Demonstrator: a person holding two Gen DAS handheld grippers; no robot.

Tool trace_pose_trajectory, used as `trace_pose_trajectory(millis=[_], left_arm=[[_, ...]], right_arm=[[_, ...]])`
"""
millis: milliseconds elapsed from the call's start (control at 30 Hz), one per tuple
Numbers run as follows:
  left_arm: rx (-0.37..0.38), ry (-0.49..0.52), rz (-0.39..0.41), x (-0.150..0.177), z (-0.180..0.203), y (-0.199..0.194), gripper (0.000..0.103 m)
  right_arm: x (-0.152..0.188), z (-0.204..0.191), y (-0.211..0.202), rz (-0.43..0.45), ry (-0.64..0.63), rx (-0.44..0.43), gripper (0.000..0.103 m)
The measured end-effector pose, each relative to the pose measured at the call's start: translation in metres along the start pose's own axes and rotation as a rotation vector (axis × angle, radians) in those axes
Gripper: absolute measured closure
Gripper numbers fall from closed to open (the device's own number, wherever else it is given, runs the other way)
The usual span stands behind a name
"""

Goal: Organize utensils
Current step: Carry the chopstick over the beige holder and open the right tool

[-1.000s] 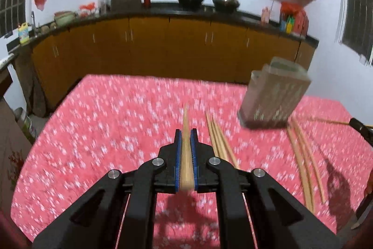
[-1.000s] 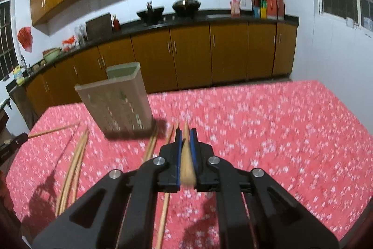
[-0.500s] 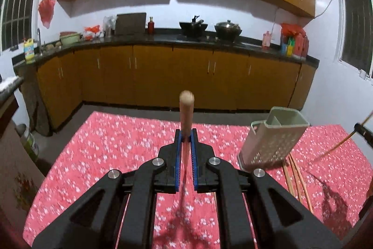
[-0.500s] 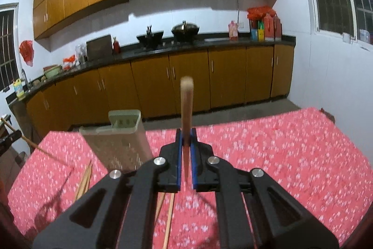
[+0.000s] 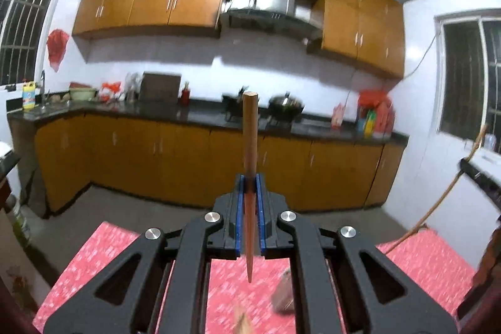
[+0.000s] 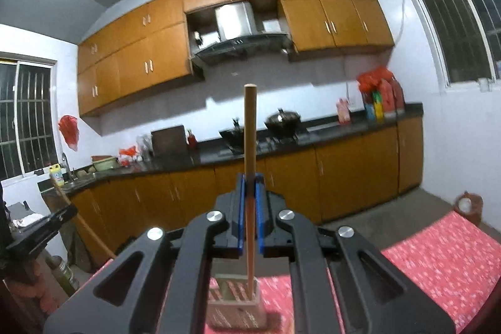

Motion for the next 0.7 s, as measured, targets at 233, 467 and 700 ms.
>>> trace_pose_trajectory(millis=[233,467,700], left_arm=[[0.085,-0.066,0.022,0.003,0.031,0.025,0.095],[0.13,-0.074,-0.064,0.035,0.048,0.055,0.095],[0.156,-0.068,-0.168,0.062,0.054,0.07,0.095]], right_arm=[[0.032,-0.005,0.048,-0.055,-0.001,0.004,0.096],[0.067,0.008,0.075,-0.133,0.001,0.041,0.096],[0.093,0.014,0.084,-0.21,0.019,0.042,0.091]])
Point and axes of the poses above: each gripper's, at about its wrist camera, not at the fingertips, and y roughly the way its jaws point, z to its right, x to its underside, the point moved 4 cm from there along y, roughly the way its jaws point, and after that the axes turned 8 degrees about y, right-handed, at the moved point
